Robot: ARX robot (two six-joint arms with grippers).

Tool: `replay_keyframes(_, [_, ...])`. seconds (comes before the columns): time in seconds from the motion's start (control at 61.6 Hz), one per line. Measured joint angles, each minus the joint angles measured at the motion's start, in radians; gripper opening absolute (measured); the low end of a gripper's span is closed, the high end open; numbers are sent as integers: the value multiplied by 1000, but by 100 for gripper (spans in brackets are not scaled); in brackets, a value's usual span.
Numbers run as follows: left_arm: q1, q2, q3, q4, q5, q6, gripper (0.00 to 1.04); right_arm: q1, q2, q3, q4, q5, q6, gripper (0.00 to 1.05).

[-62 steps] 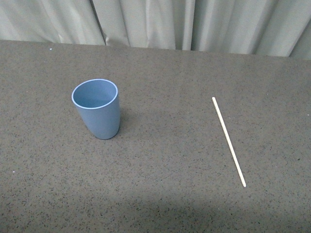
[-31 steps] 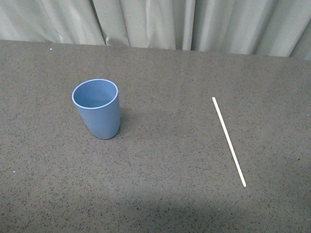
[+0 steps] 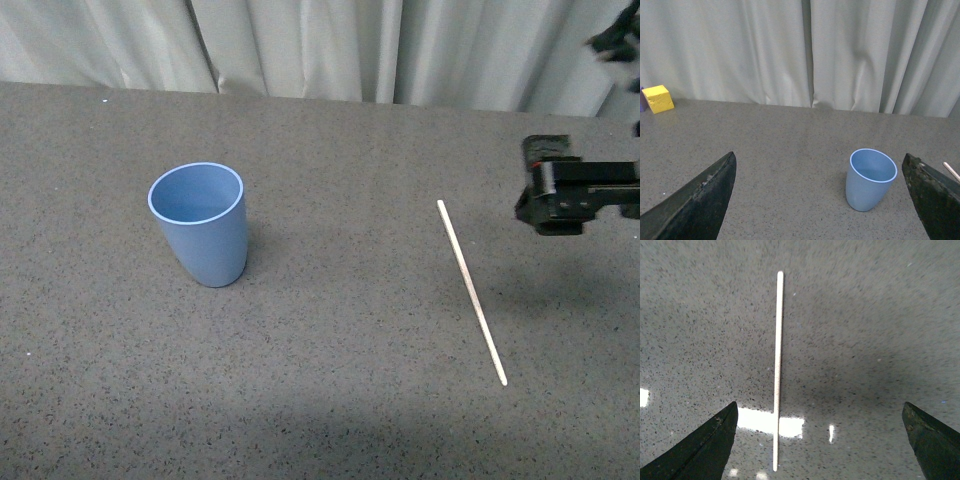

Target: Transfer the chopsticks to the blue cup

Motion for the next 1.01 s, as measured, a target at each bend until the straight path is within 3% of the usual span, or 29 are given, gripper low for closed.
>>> replay_keyframes(0.325, [0, 0, 0, 0, 0, 0, 98, 49, 298, 304, -164, 18, 102, 95])
replay_keyframes(1.006, [0, 0, 0, 0, 0, 0, 98, 72, 518, 485, -258, 68, 123, 95])
